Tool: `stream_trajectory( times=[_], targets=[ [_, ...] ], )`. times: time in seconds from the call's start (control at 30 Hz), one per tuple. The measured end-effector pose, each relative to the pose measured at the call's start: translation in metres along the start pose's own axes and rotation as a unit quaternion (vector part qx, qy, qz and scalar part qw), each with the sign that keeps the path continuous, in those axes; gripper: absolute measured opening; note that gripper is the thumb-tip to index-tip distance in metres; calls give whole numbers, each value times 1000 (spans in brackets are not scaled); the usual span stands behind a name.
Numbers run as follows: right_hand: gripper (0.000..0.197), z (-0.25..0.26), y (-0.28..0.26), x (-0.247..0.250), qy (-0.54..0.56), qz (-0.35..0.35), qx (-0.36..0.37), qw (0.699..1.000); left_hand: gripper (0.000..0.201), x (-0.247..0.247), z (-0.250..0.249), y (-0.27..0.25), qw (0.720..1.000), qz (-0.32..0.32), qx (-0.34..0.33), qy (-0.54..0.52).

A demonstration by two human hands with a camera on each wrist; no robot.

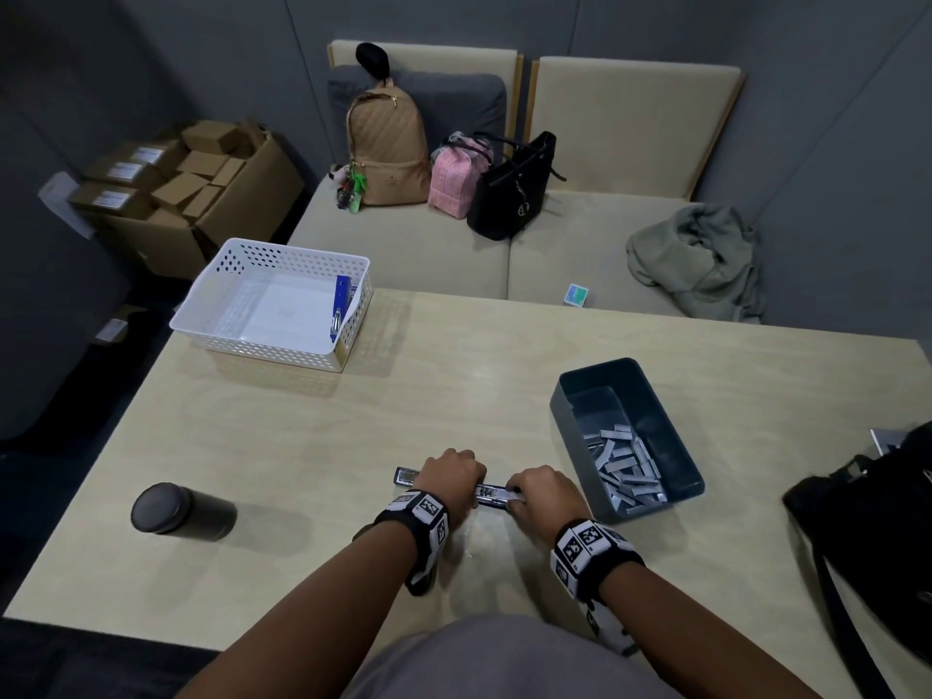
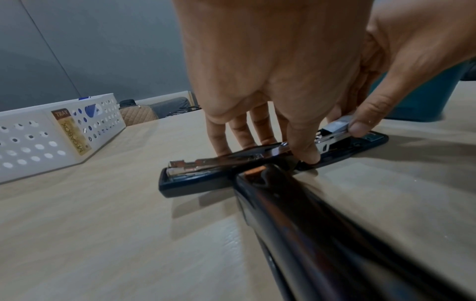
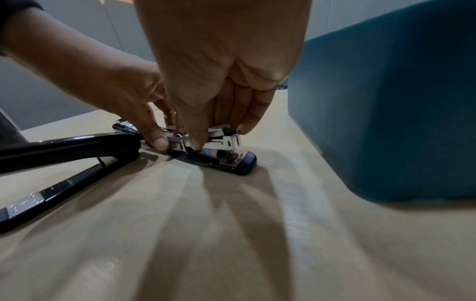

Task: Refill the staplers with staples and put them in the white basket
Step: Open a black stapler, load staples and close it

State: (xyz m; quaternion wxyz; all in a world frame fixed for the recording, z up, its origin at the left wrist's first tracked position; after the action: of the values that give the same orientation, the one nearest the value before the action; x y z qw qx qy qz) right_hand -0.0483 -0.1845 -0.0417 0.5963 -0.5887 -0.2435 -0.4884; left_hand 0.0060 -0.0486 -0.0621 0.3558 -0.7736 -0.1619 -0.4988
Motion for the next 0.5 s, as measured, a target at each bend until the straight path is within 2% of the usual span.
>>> stream_trajectory(
  times=[0.37, 0.43, 0.5],
  targets=[
    [20, -9, 2, 3, 8, 31, 8, 999, 22, 2, 0, 1, 1000, 22, -5, 5],
    [20, -14, 3, 2, 14, 36, 2, 999, 31, 3, 4, 0, 1000, 28, -6, 2],
    [21, -19, 3, 1, 20, 28, -6, 999, 49, 6, 14, -3, 999, 41, 1, 13]
  ],
)
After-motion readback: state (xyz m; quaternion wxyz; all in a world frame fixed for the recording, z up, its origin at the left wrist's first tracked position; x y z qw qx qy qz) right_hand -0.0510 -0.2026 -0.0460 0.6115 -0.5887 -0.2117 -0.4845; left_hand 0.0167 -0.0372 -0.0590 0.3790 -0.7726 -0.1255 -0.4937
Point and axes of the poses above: each hand's wrist, its own y-axis towards the middle knuckle, its own x-axis out of the back of the hand, z = x × y, the point moved 3 cm from there along y, towards the middle knuckle, and after that the axes turned 11 degrees about -x, right-handed, at the moved point
